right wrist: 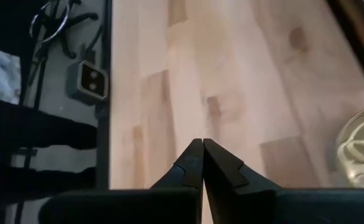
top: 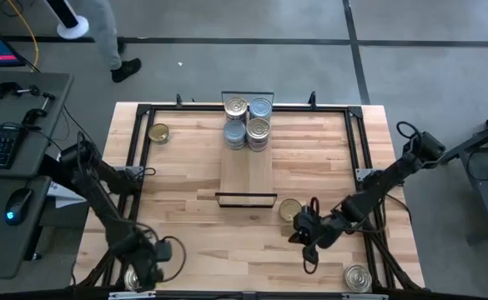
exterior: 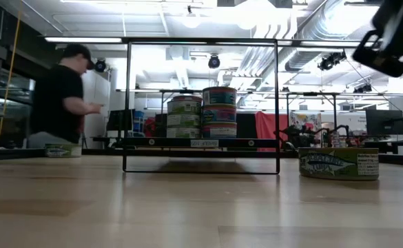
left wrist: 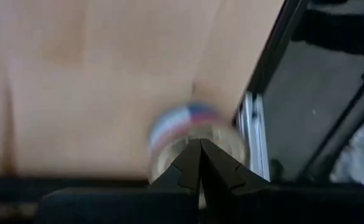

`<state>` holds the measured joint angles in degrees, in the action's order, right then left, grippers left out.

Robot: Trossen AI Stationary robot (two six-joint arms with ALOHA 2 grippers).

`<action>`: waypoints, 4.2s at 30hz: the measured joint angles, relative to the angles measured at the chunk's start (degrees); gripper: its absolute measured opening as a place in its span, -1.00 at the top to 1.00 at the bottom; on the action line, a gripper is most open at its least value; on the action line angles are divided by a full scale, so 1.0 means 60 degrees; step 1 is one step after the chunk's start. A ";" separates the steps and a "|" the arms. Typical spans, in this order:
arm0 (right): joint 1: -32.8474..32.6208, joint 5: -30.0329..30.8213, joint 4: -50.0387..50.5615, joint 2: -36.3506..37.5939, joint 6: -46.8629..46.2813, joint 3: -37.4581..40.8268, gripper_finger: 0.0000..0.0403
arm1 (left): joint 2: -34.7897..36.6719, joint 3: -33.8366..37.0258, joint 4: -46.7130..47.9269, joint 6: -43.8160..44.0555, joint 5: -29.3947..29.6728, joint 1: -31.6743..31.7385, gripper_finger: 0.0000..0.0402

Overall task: Stack canned seafood by type on shelf
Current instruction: Move the pink and blue tuna can to the bottom middle of the table, then stack the pink and blue tuna cans on top of the pink and blue tuna can

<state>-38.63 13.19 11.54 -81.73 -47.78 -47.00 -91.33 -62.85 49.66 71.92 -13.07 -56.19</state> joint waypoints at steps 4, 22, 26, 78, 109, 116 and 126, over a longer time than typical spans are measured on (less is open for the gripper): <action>-0.0384 0.0209 -0.0040 0.0000 -0.0465 0.0000 1.00 | 0.0007 0.0167 0.0022 0.1101 -0.0577 -0.0394 1.00; -0.0758 0.1288 -0.0090 0.0000 -0.1962 0.0004 1.00 | -0.0775 0.1252 -0.2341 0.2749 -0.1633 -0.0357 1.00; -0.0758 0.1220 -0.0251 0.0000 -0.1961 0.0007 1.00 | -0.0990 0.1246 -0.2353 0.2406 -0.1560 0.0054 1.00; 0.0613 0.0471 0.1403 -0.5526 0.0704 -0.4998 1.00 | -0.1179 0.2958 -1.0652 -0.7031 0.5103 0.3907 1.00; 0.1264 0.0698 0.1305 -0.5621 0.1791 -0.4827 1.00 | -0.1703 0.2947 -1.1055 -0.7263 0.4877 0.3898 1.00; 0.1381 0.0805 0.1358 -0.5621 0.1980 -0.4823 1.00 | -0.1785 0.2940 -1.1184 -0.7267 0.5033 0.3878 1.00; 0.1377 0.0779 0.0676 -0.5621 0.2019 -0.4833 1.00 | -0.1803 0.2973 -1.0837 -0.7278 0.5065 0.3846 1.00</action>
<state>-30.37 17.87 15.60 -115.46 -35.67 -76.00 -102.15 -45.01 -15.35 28.25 17.32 -33.12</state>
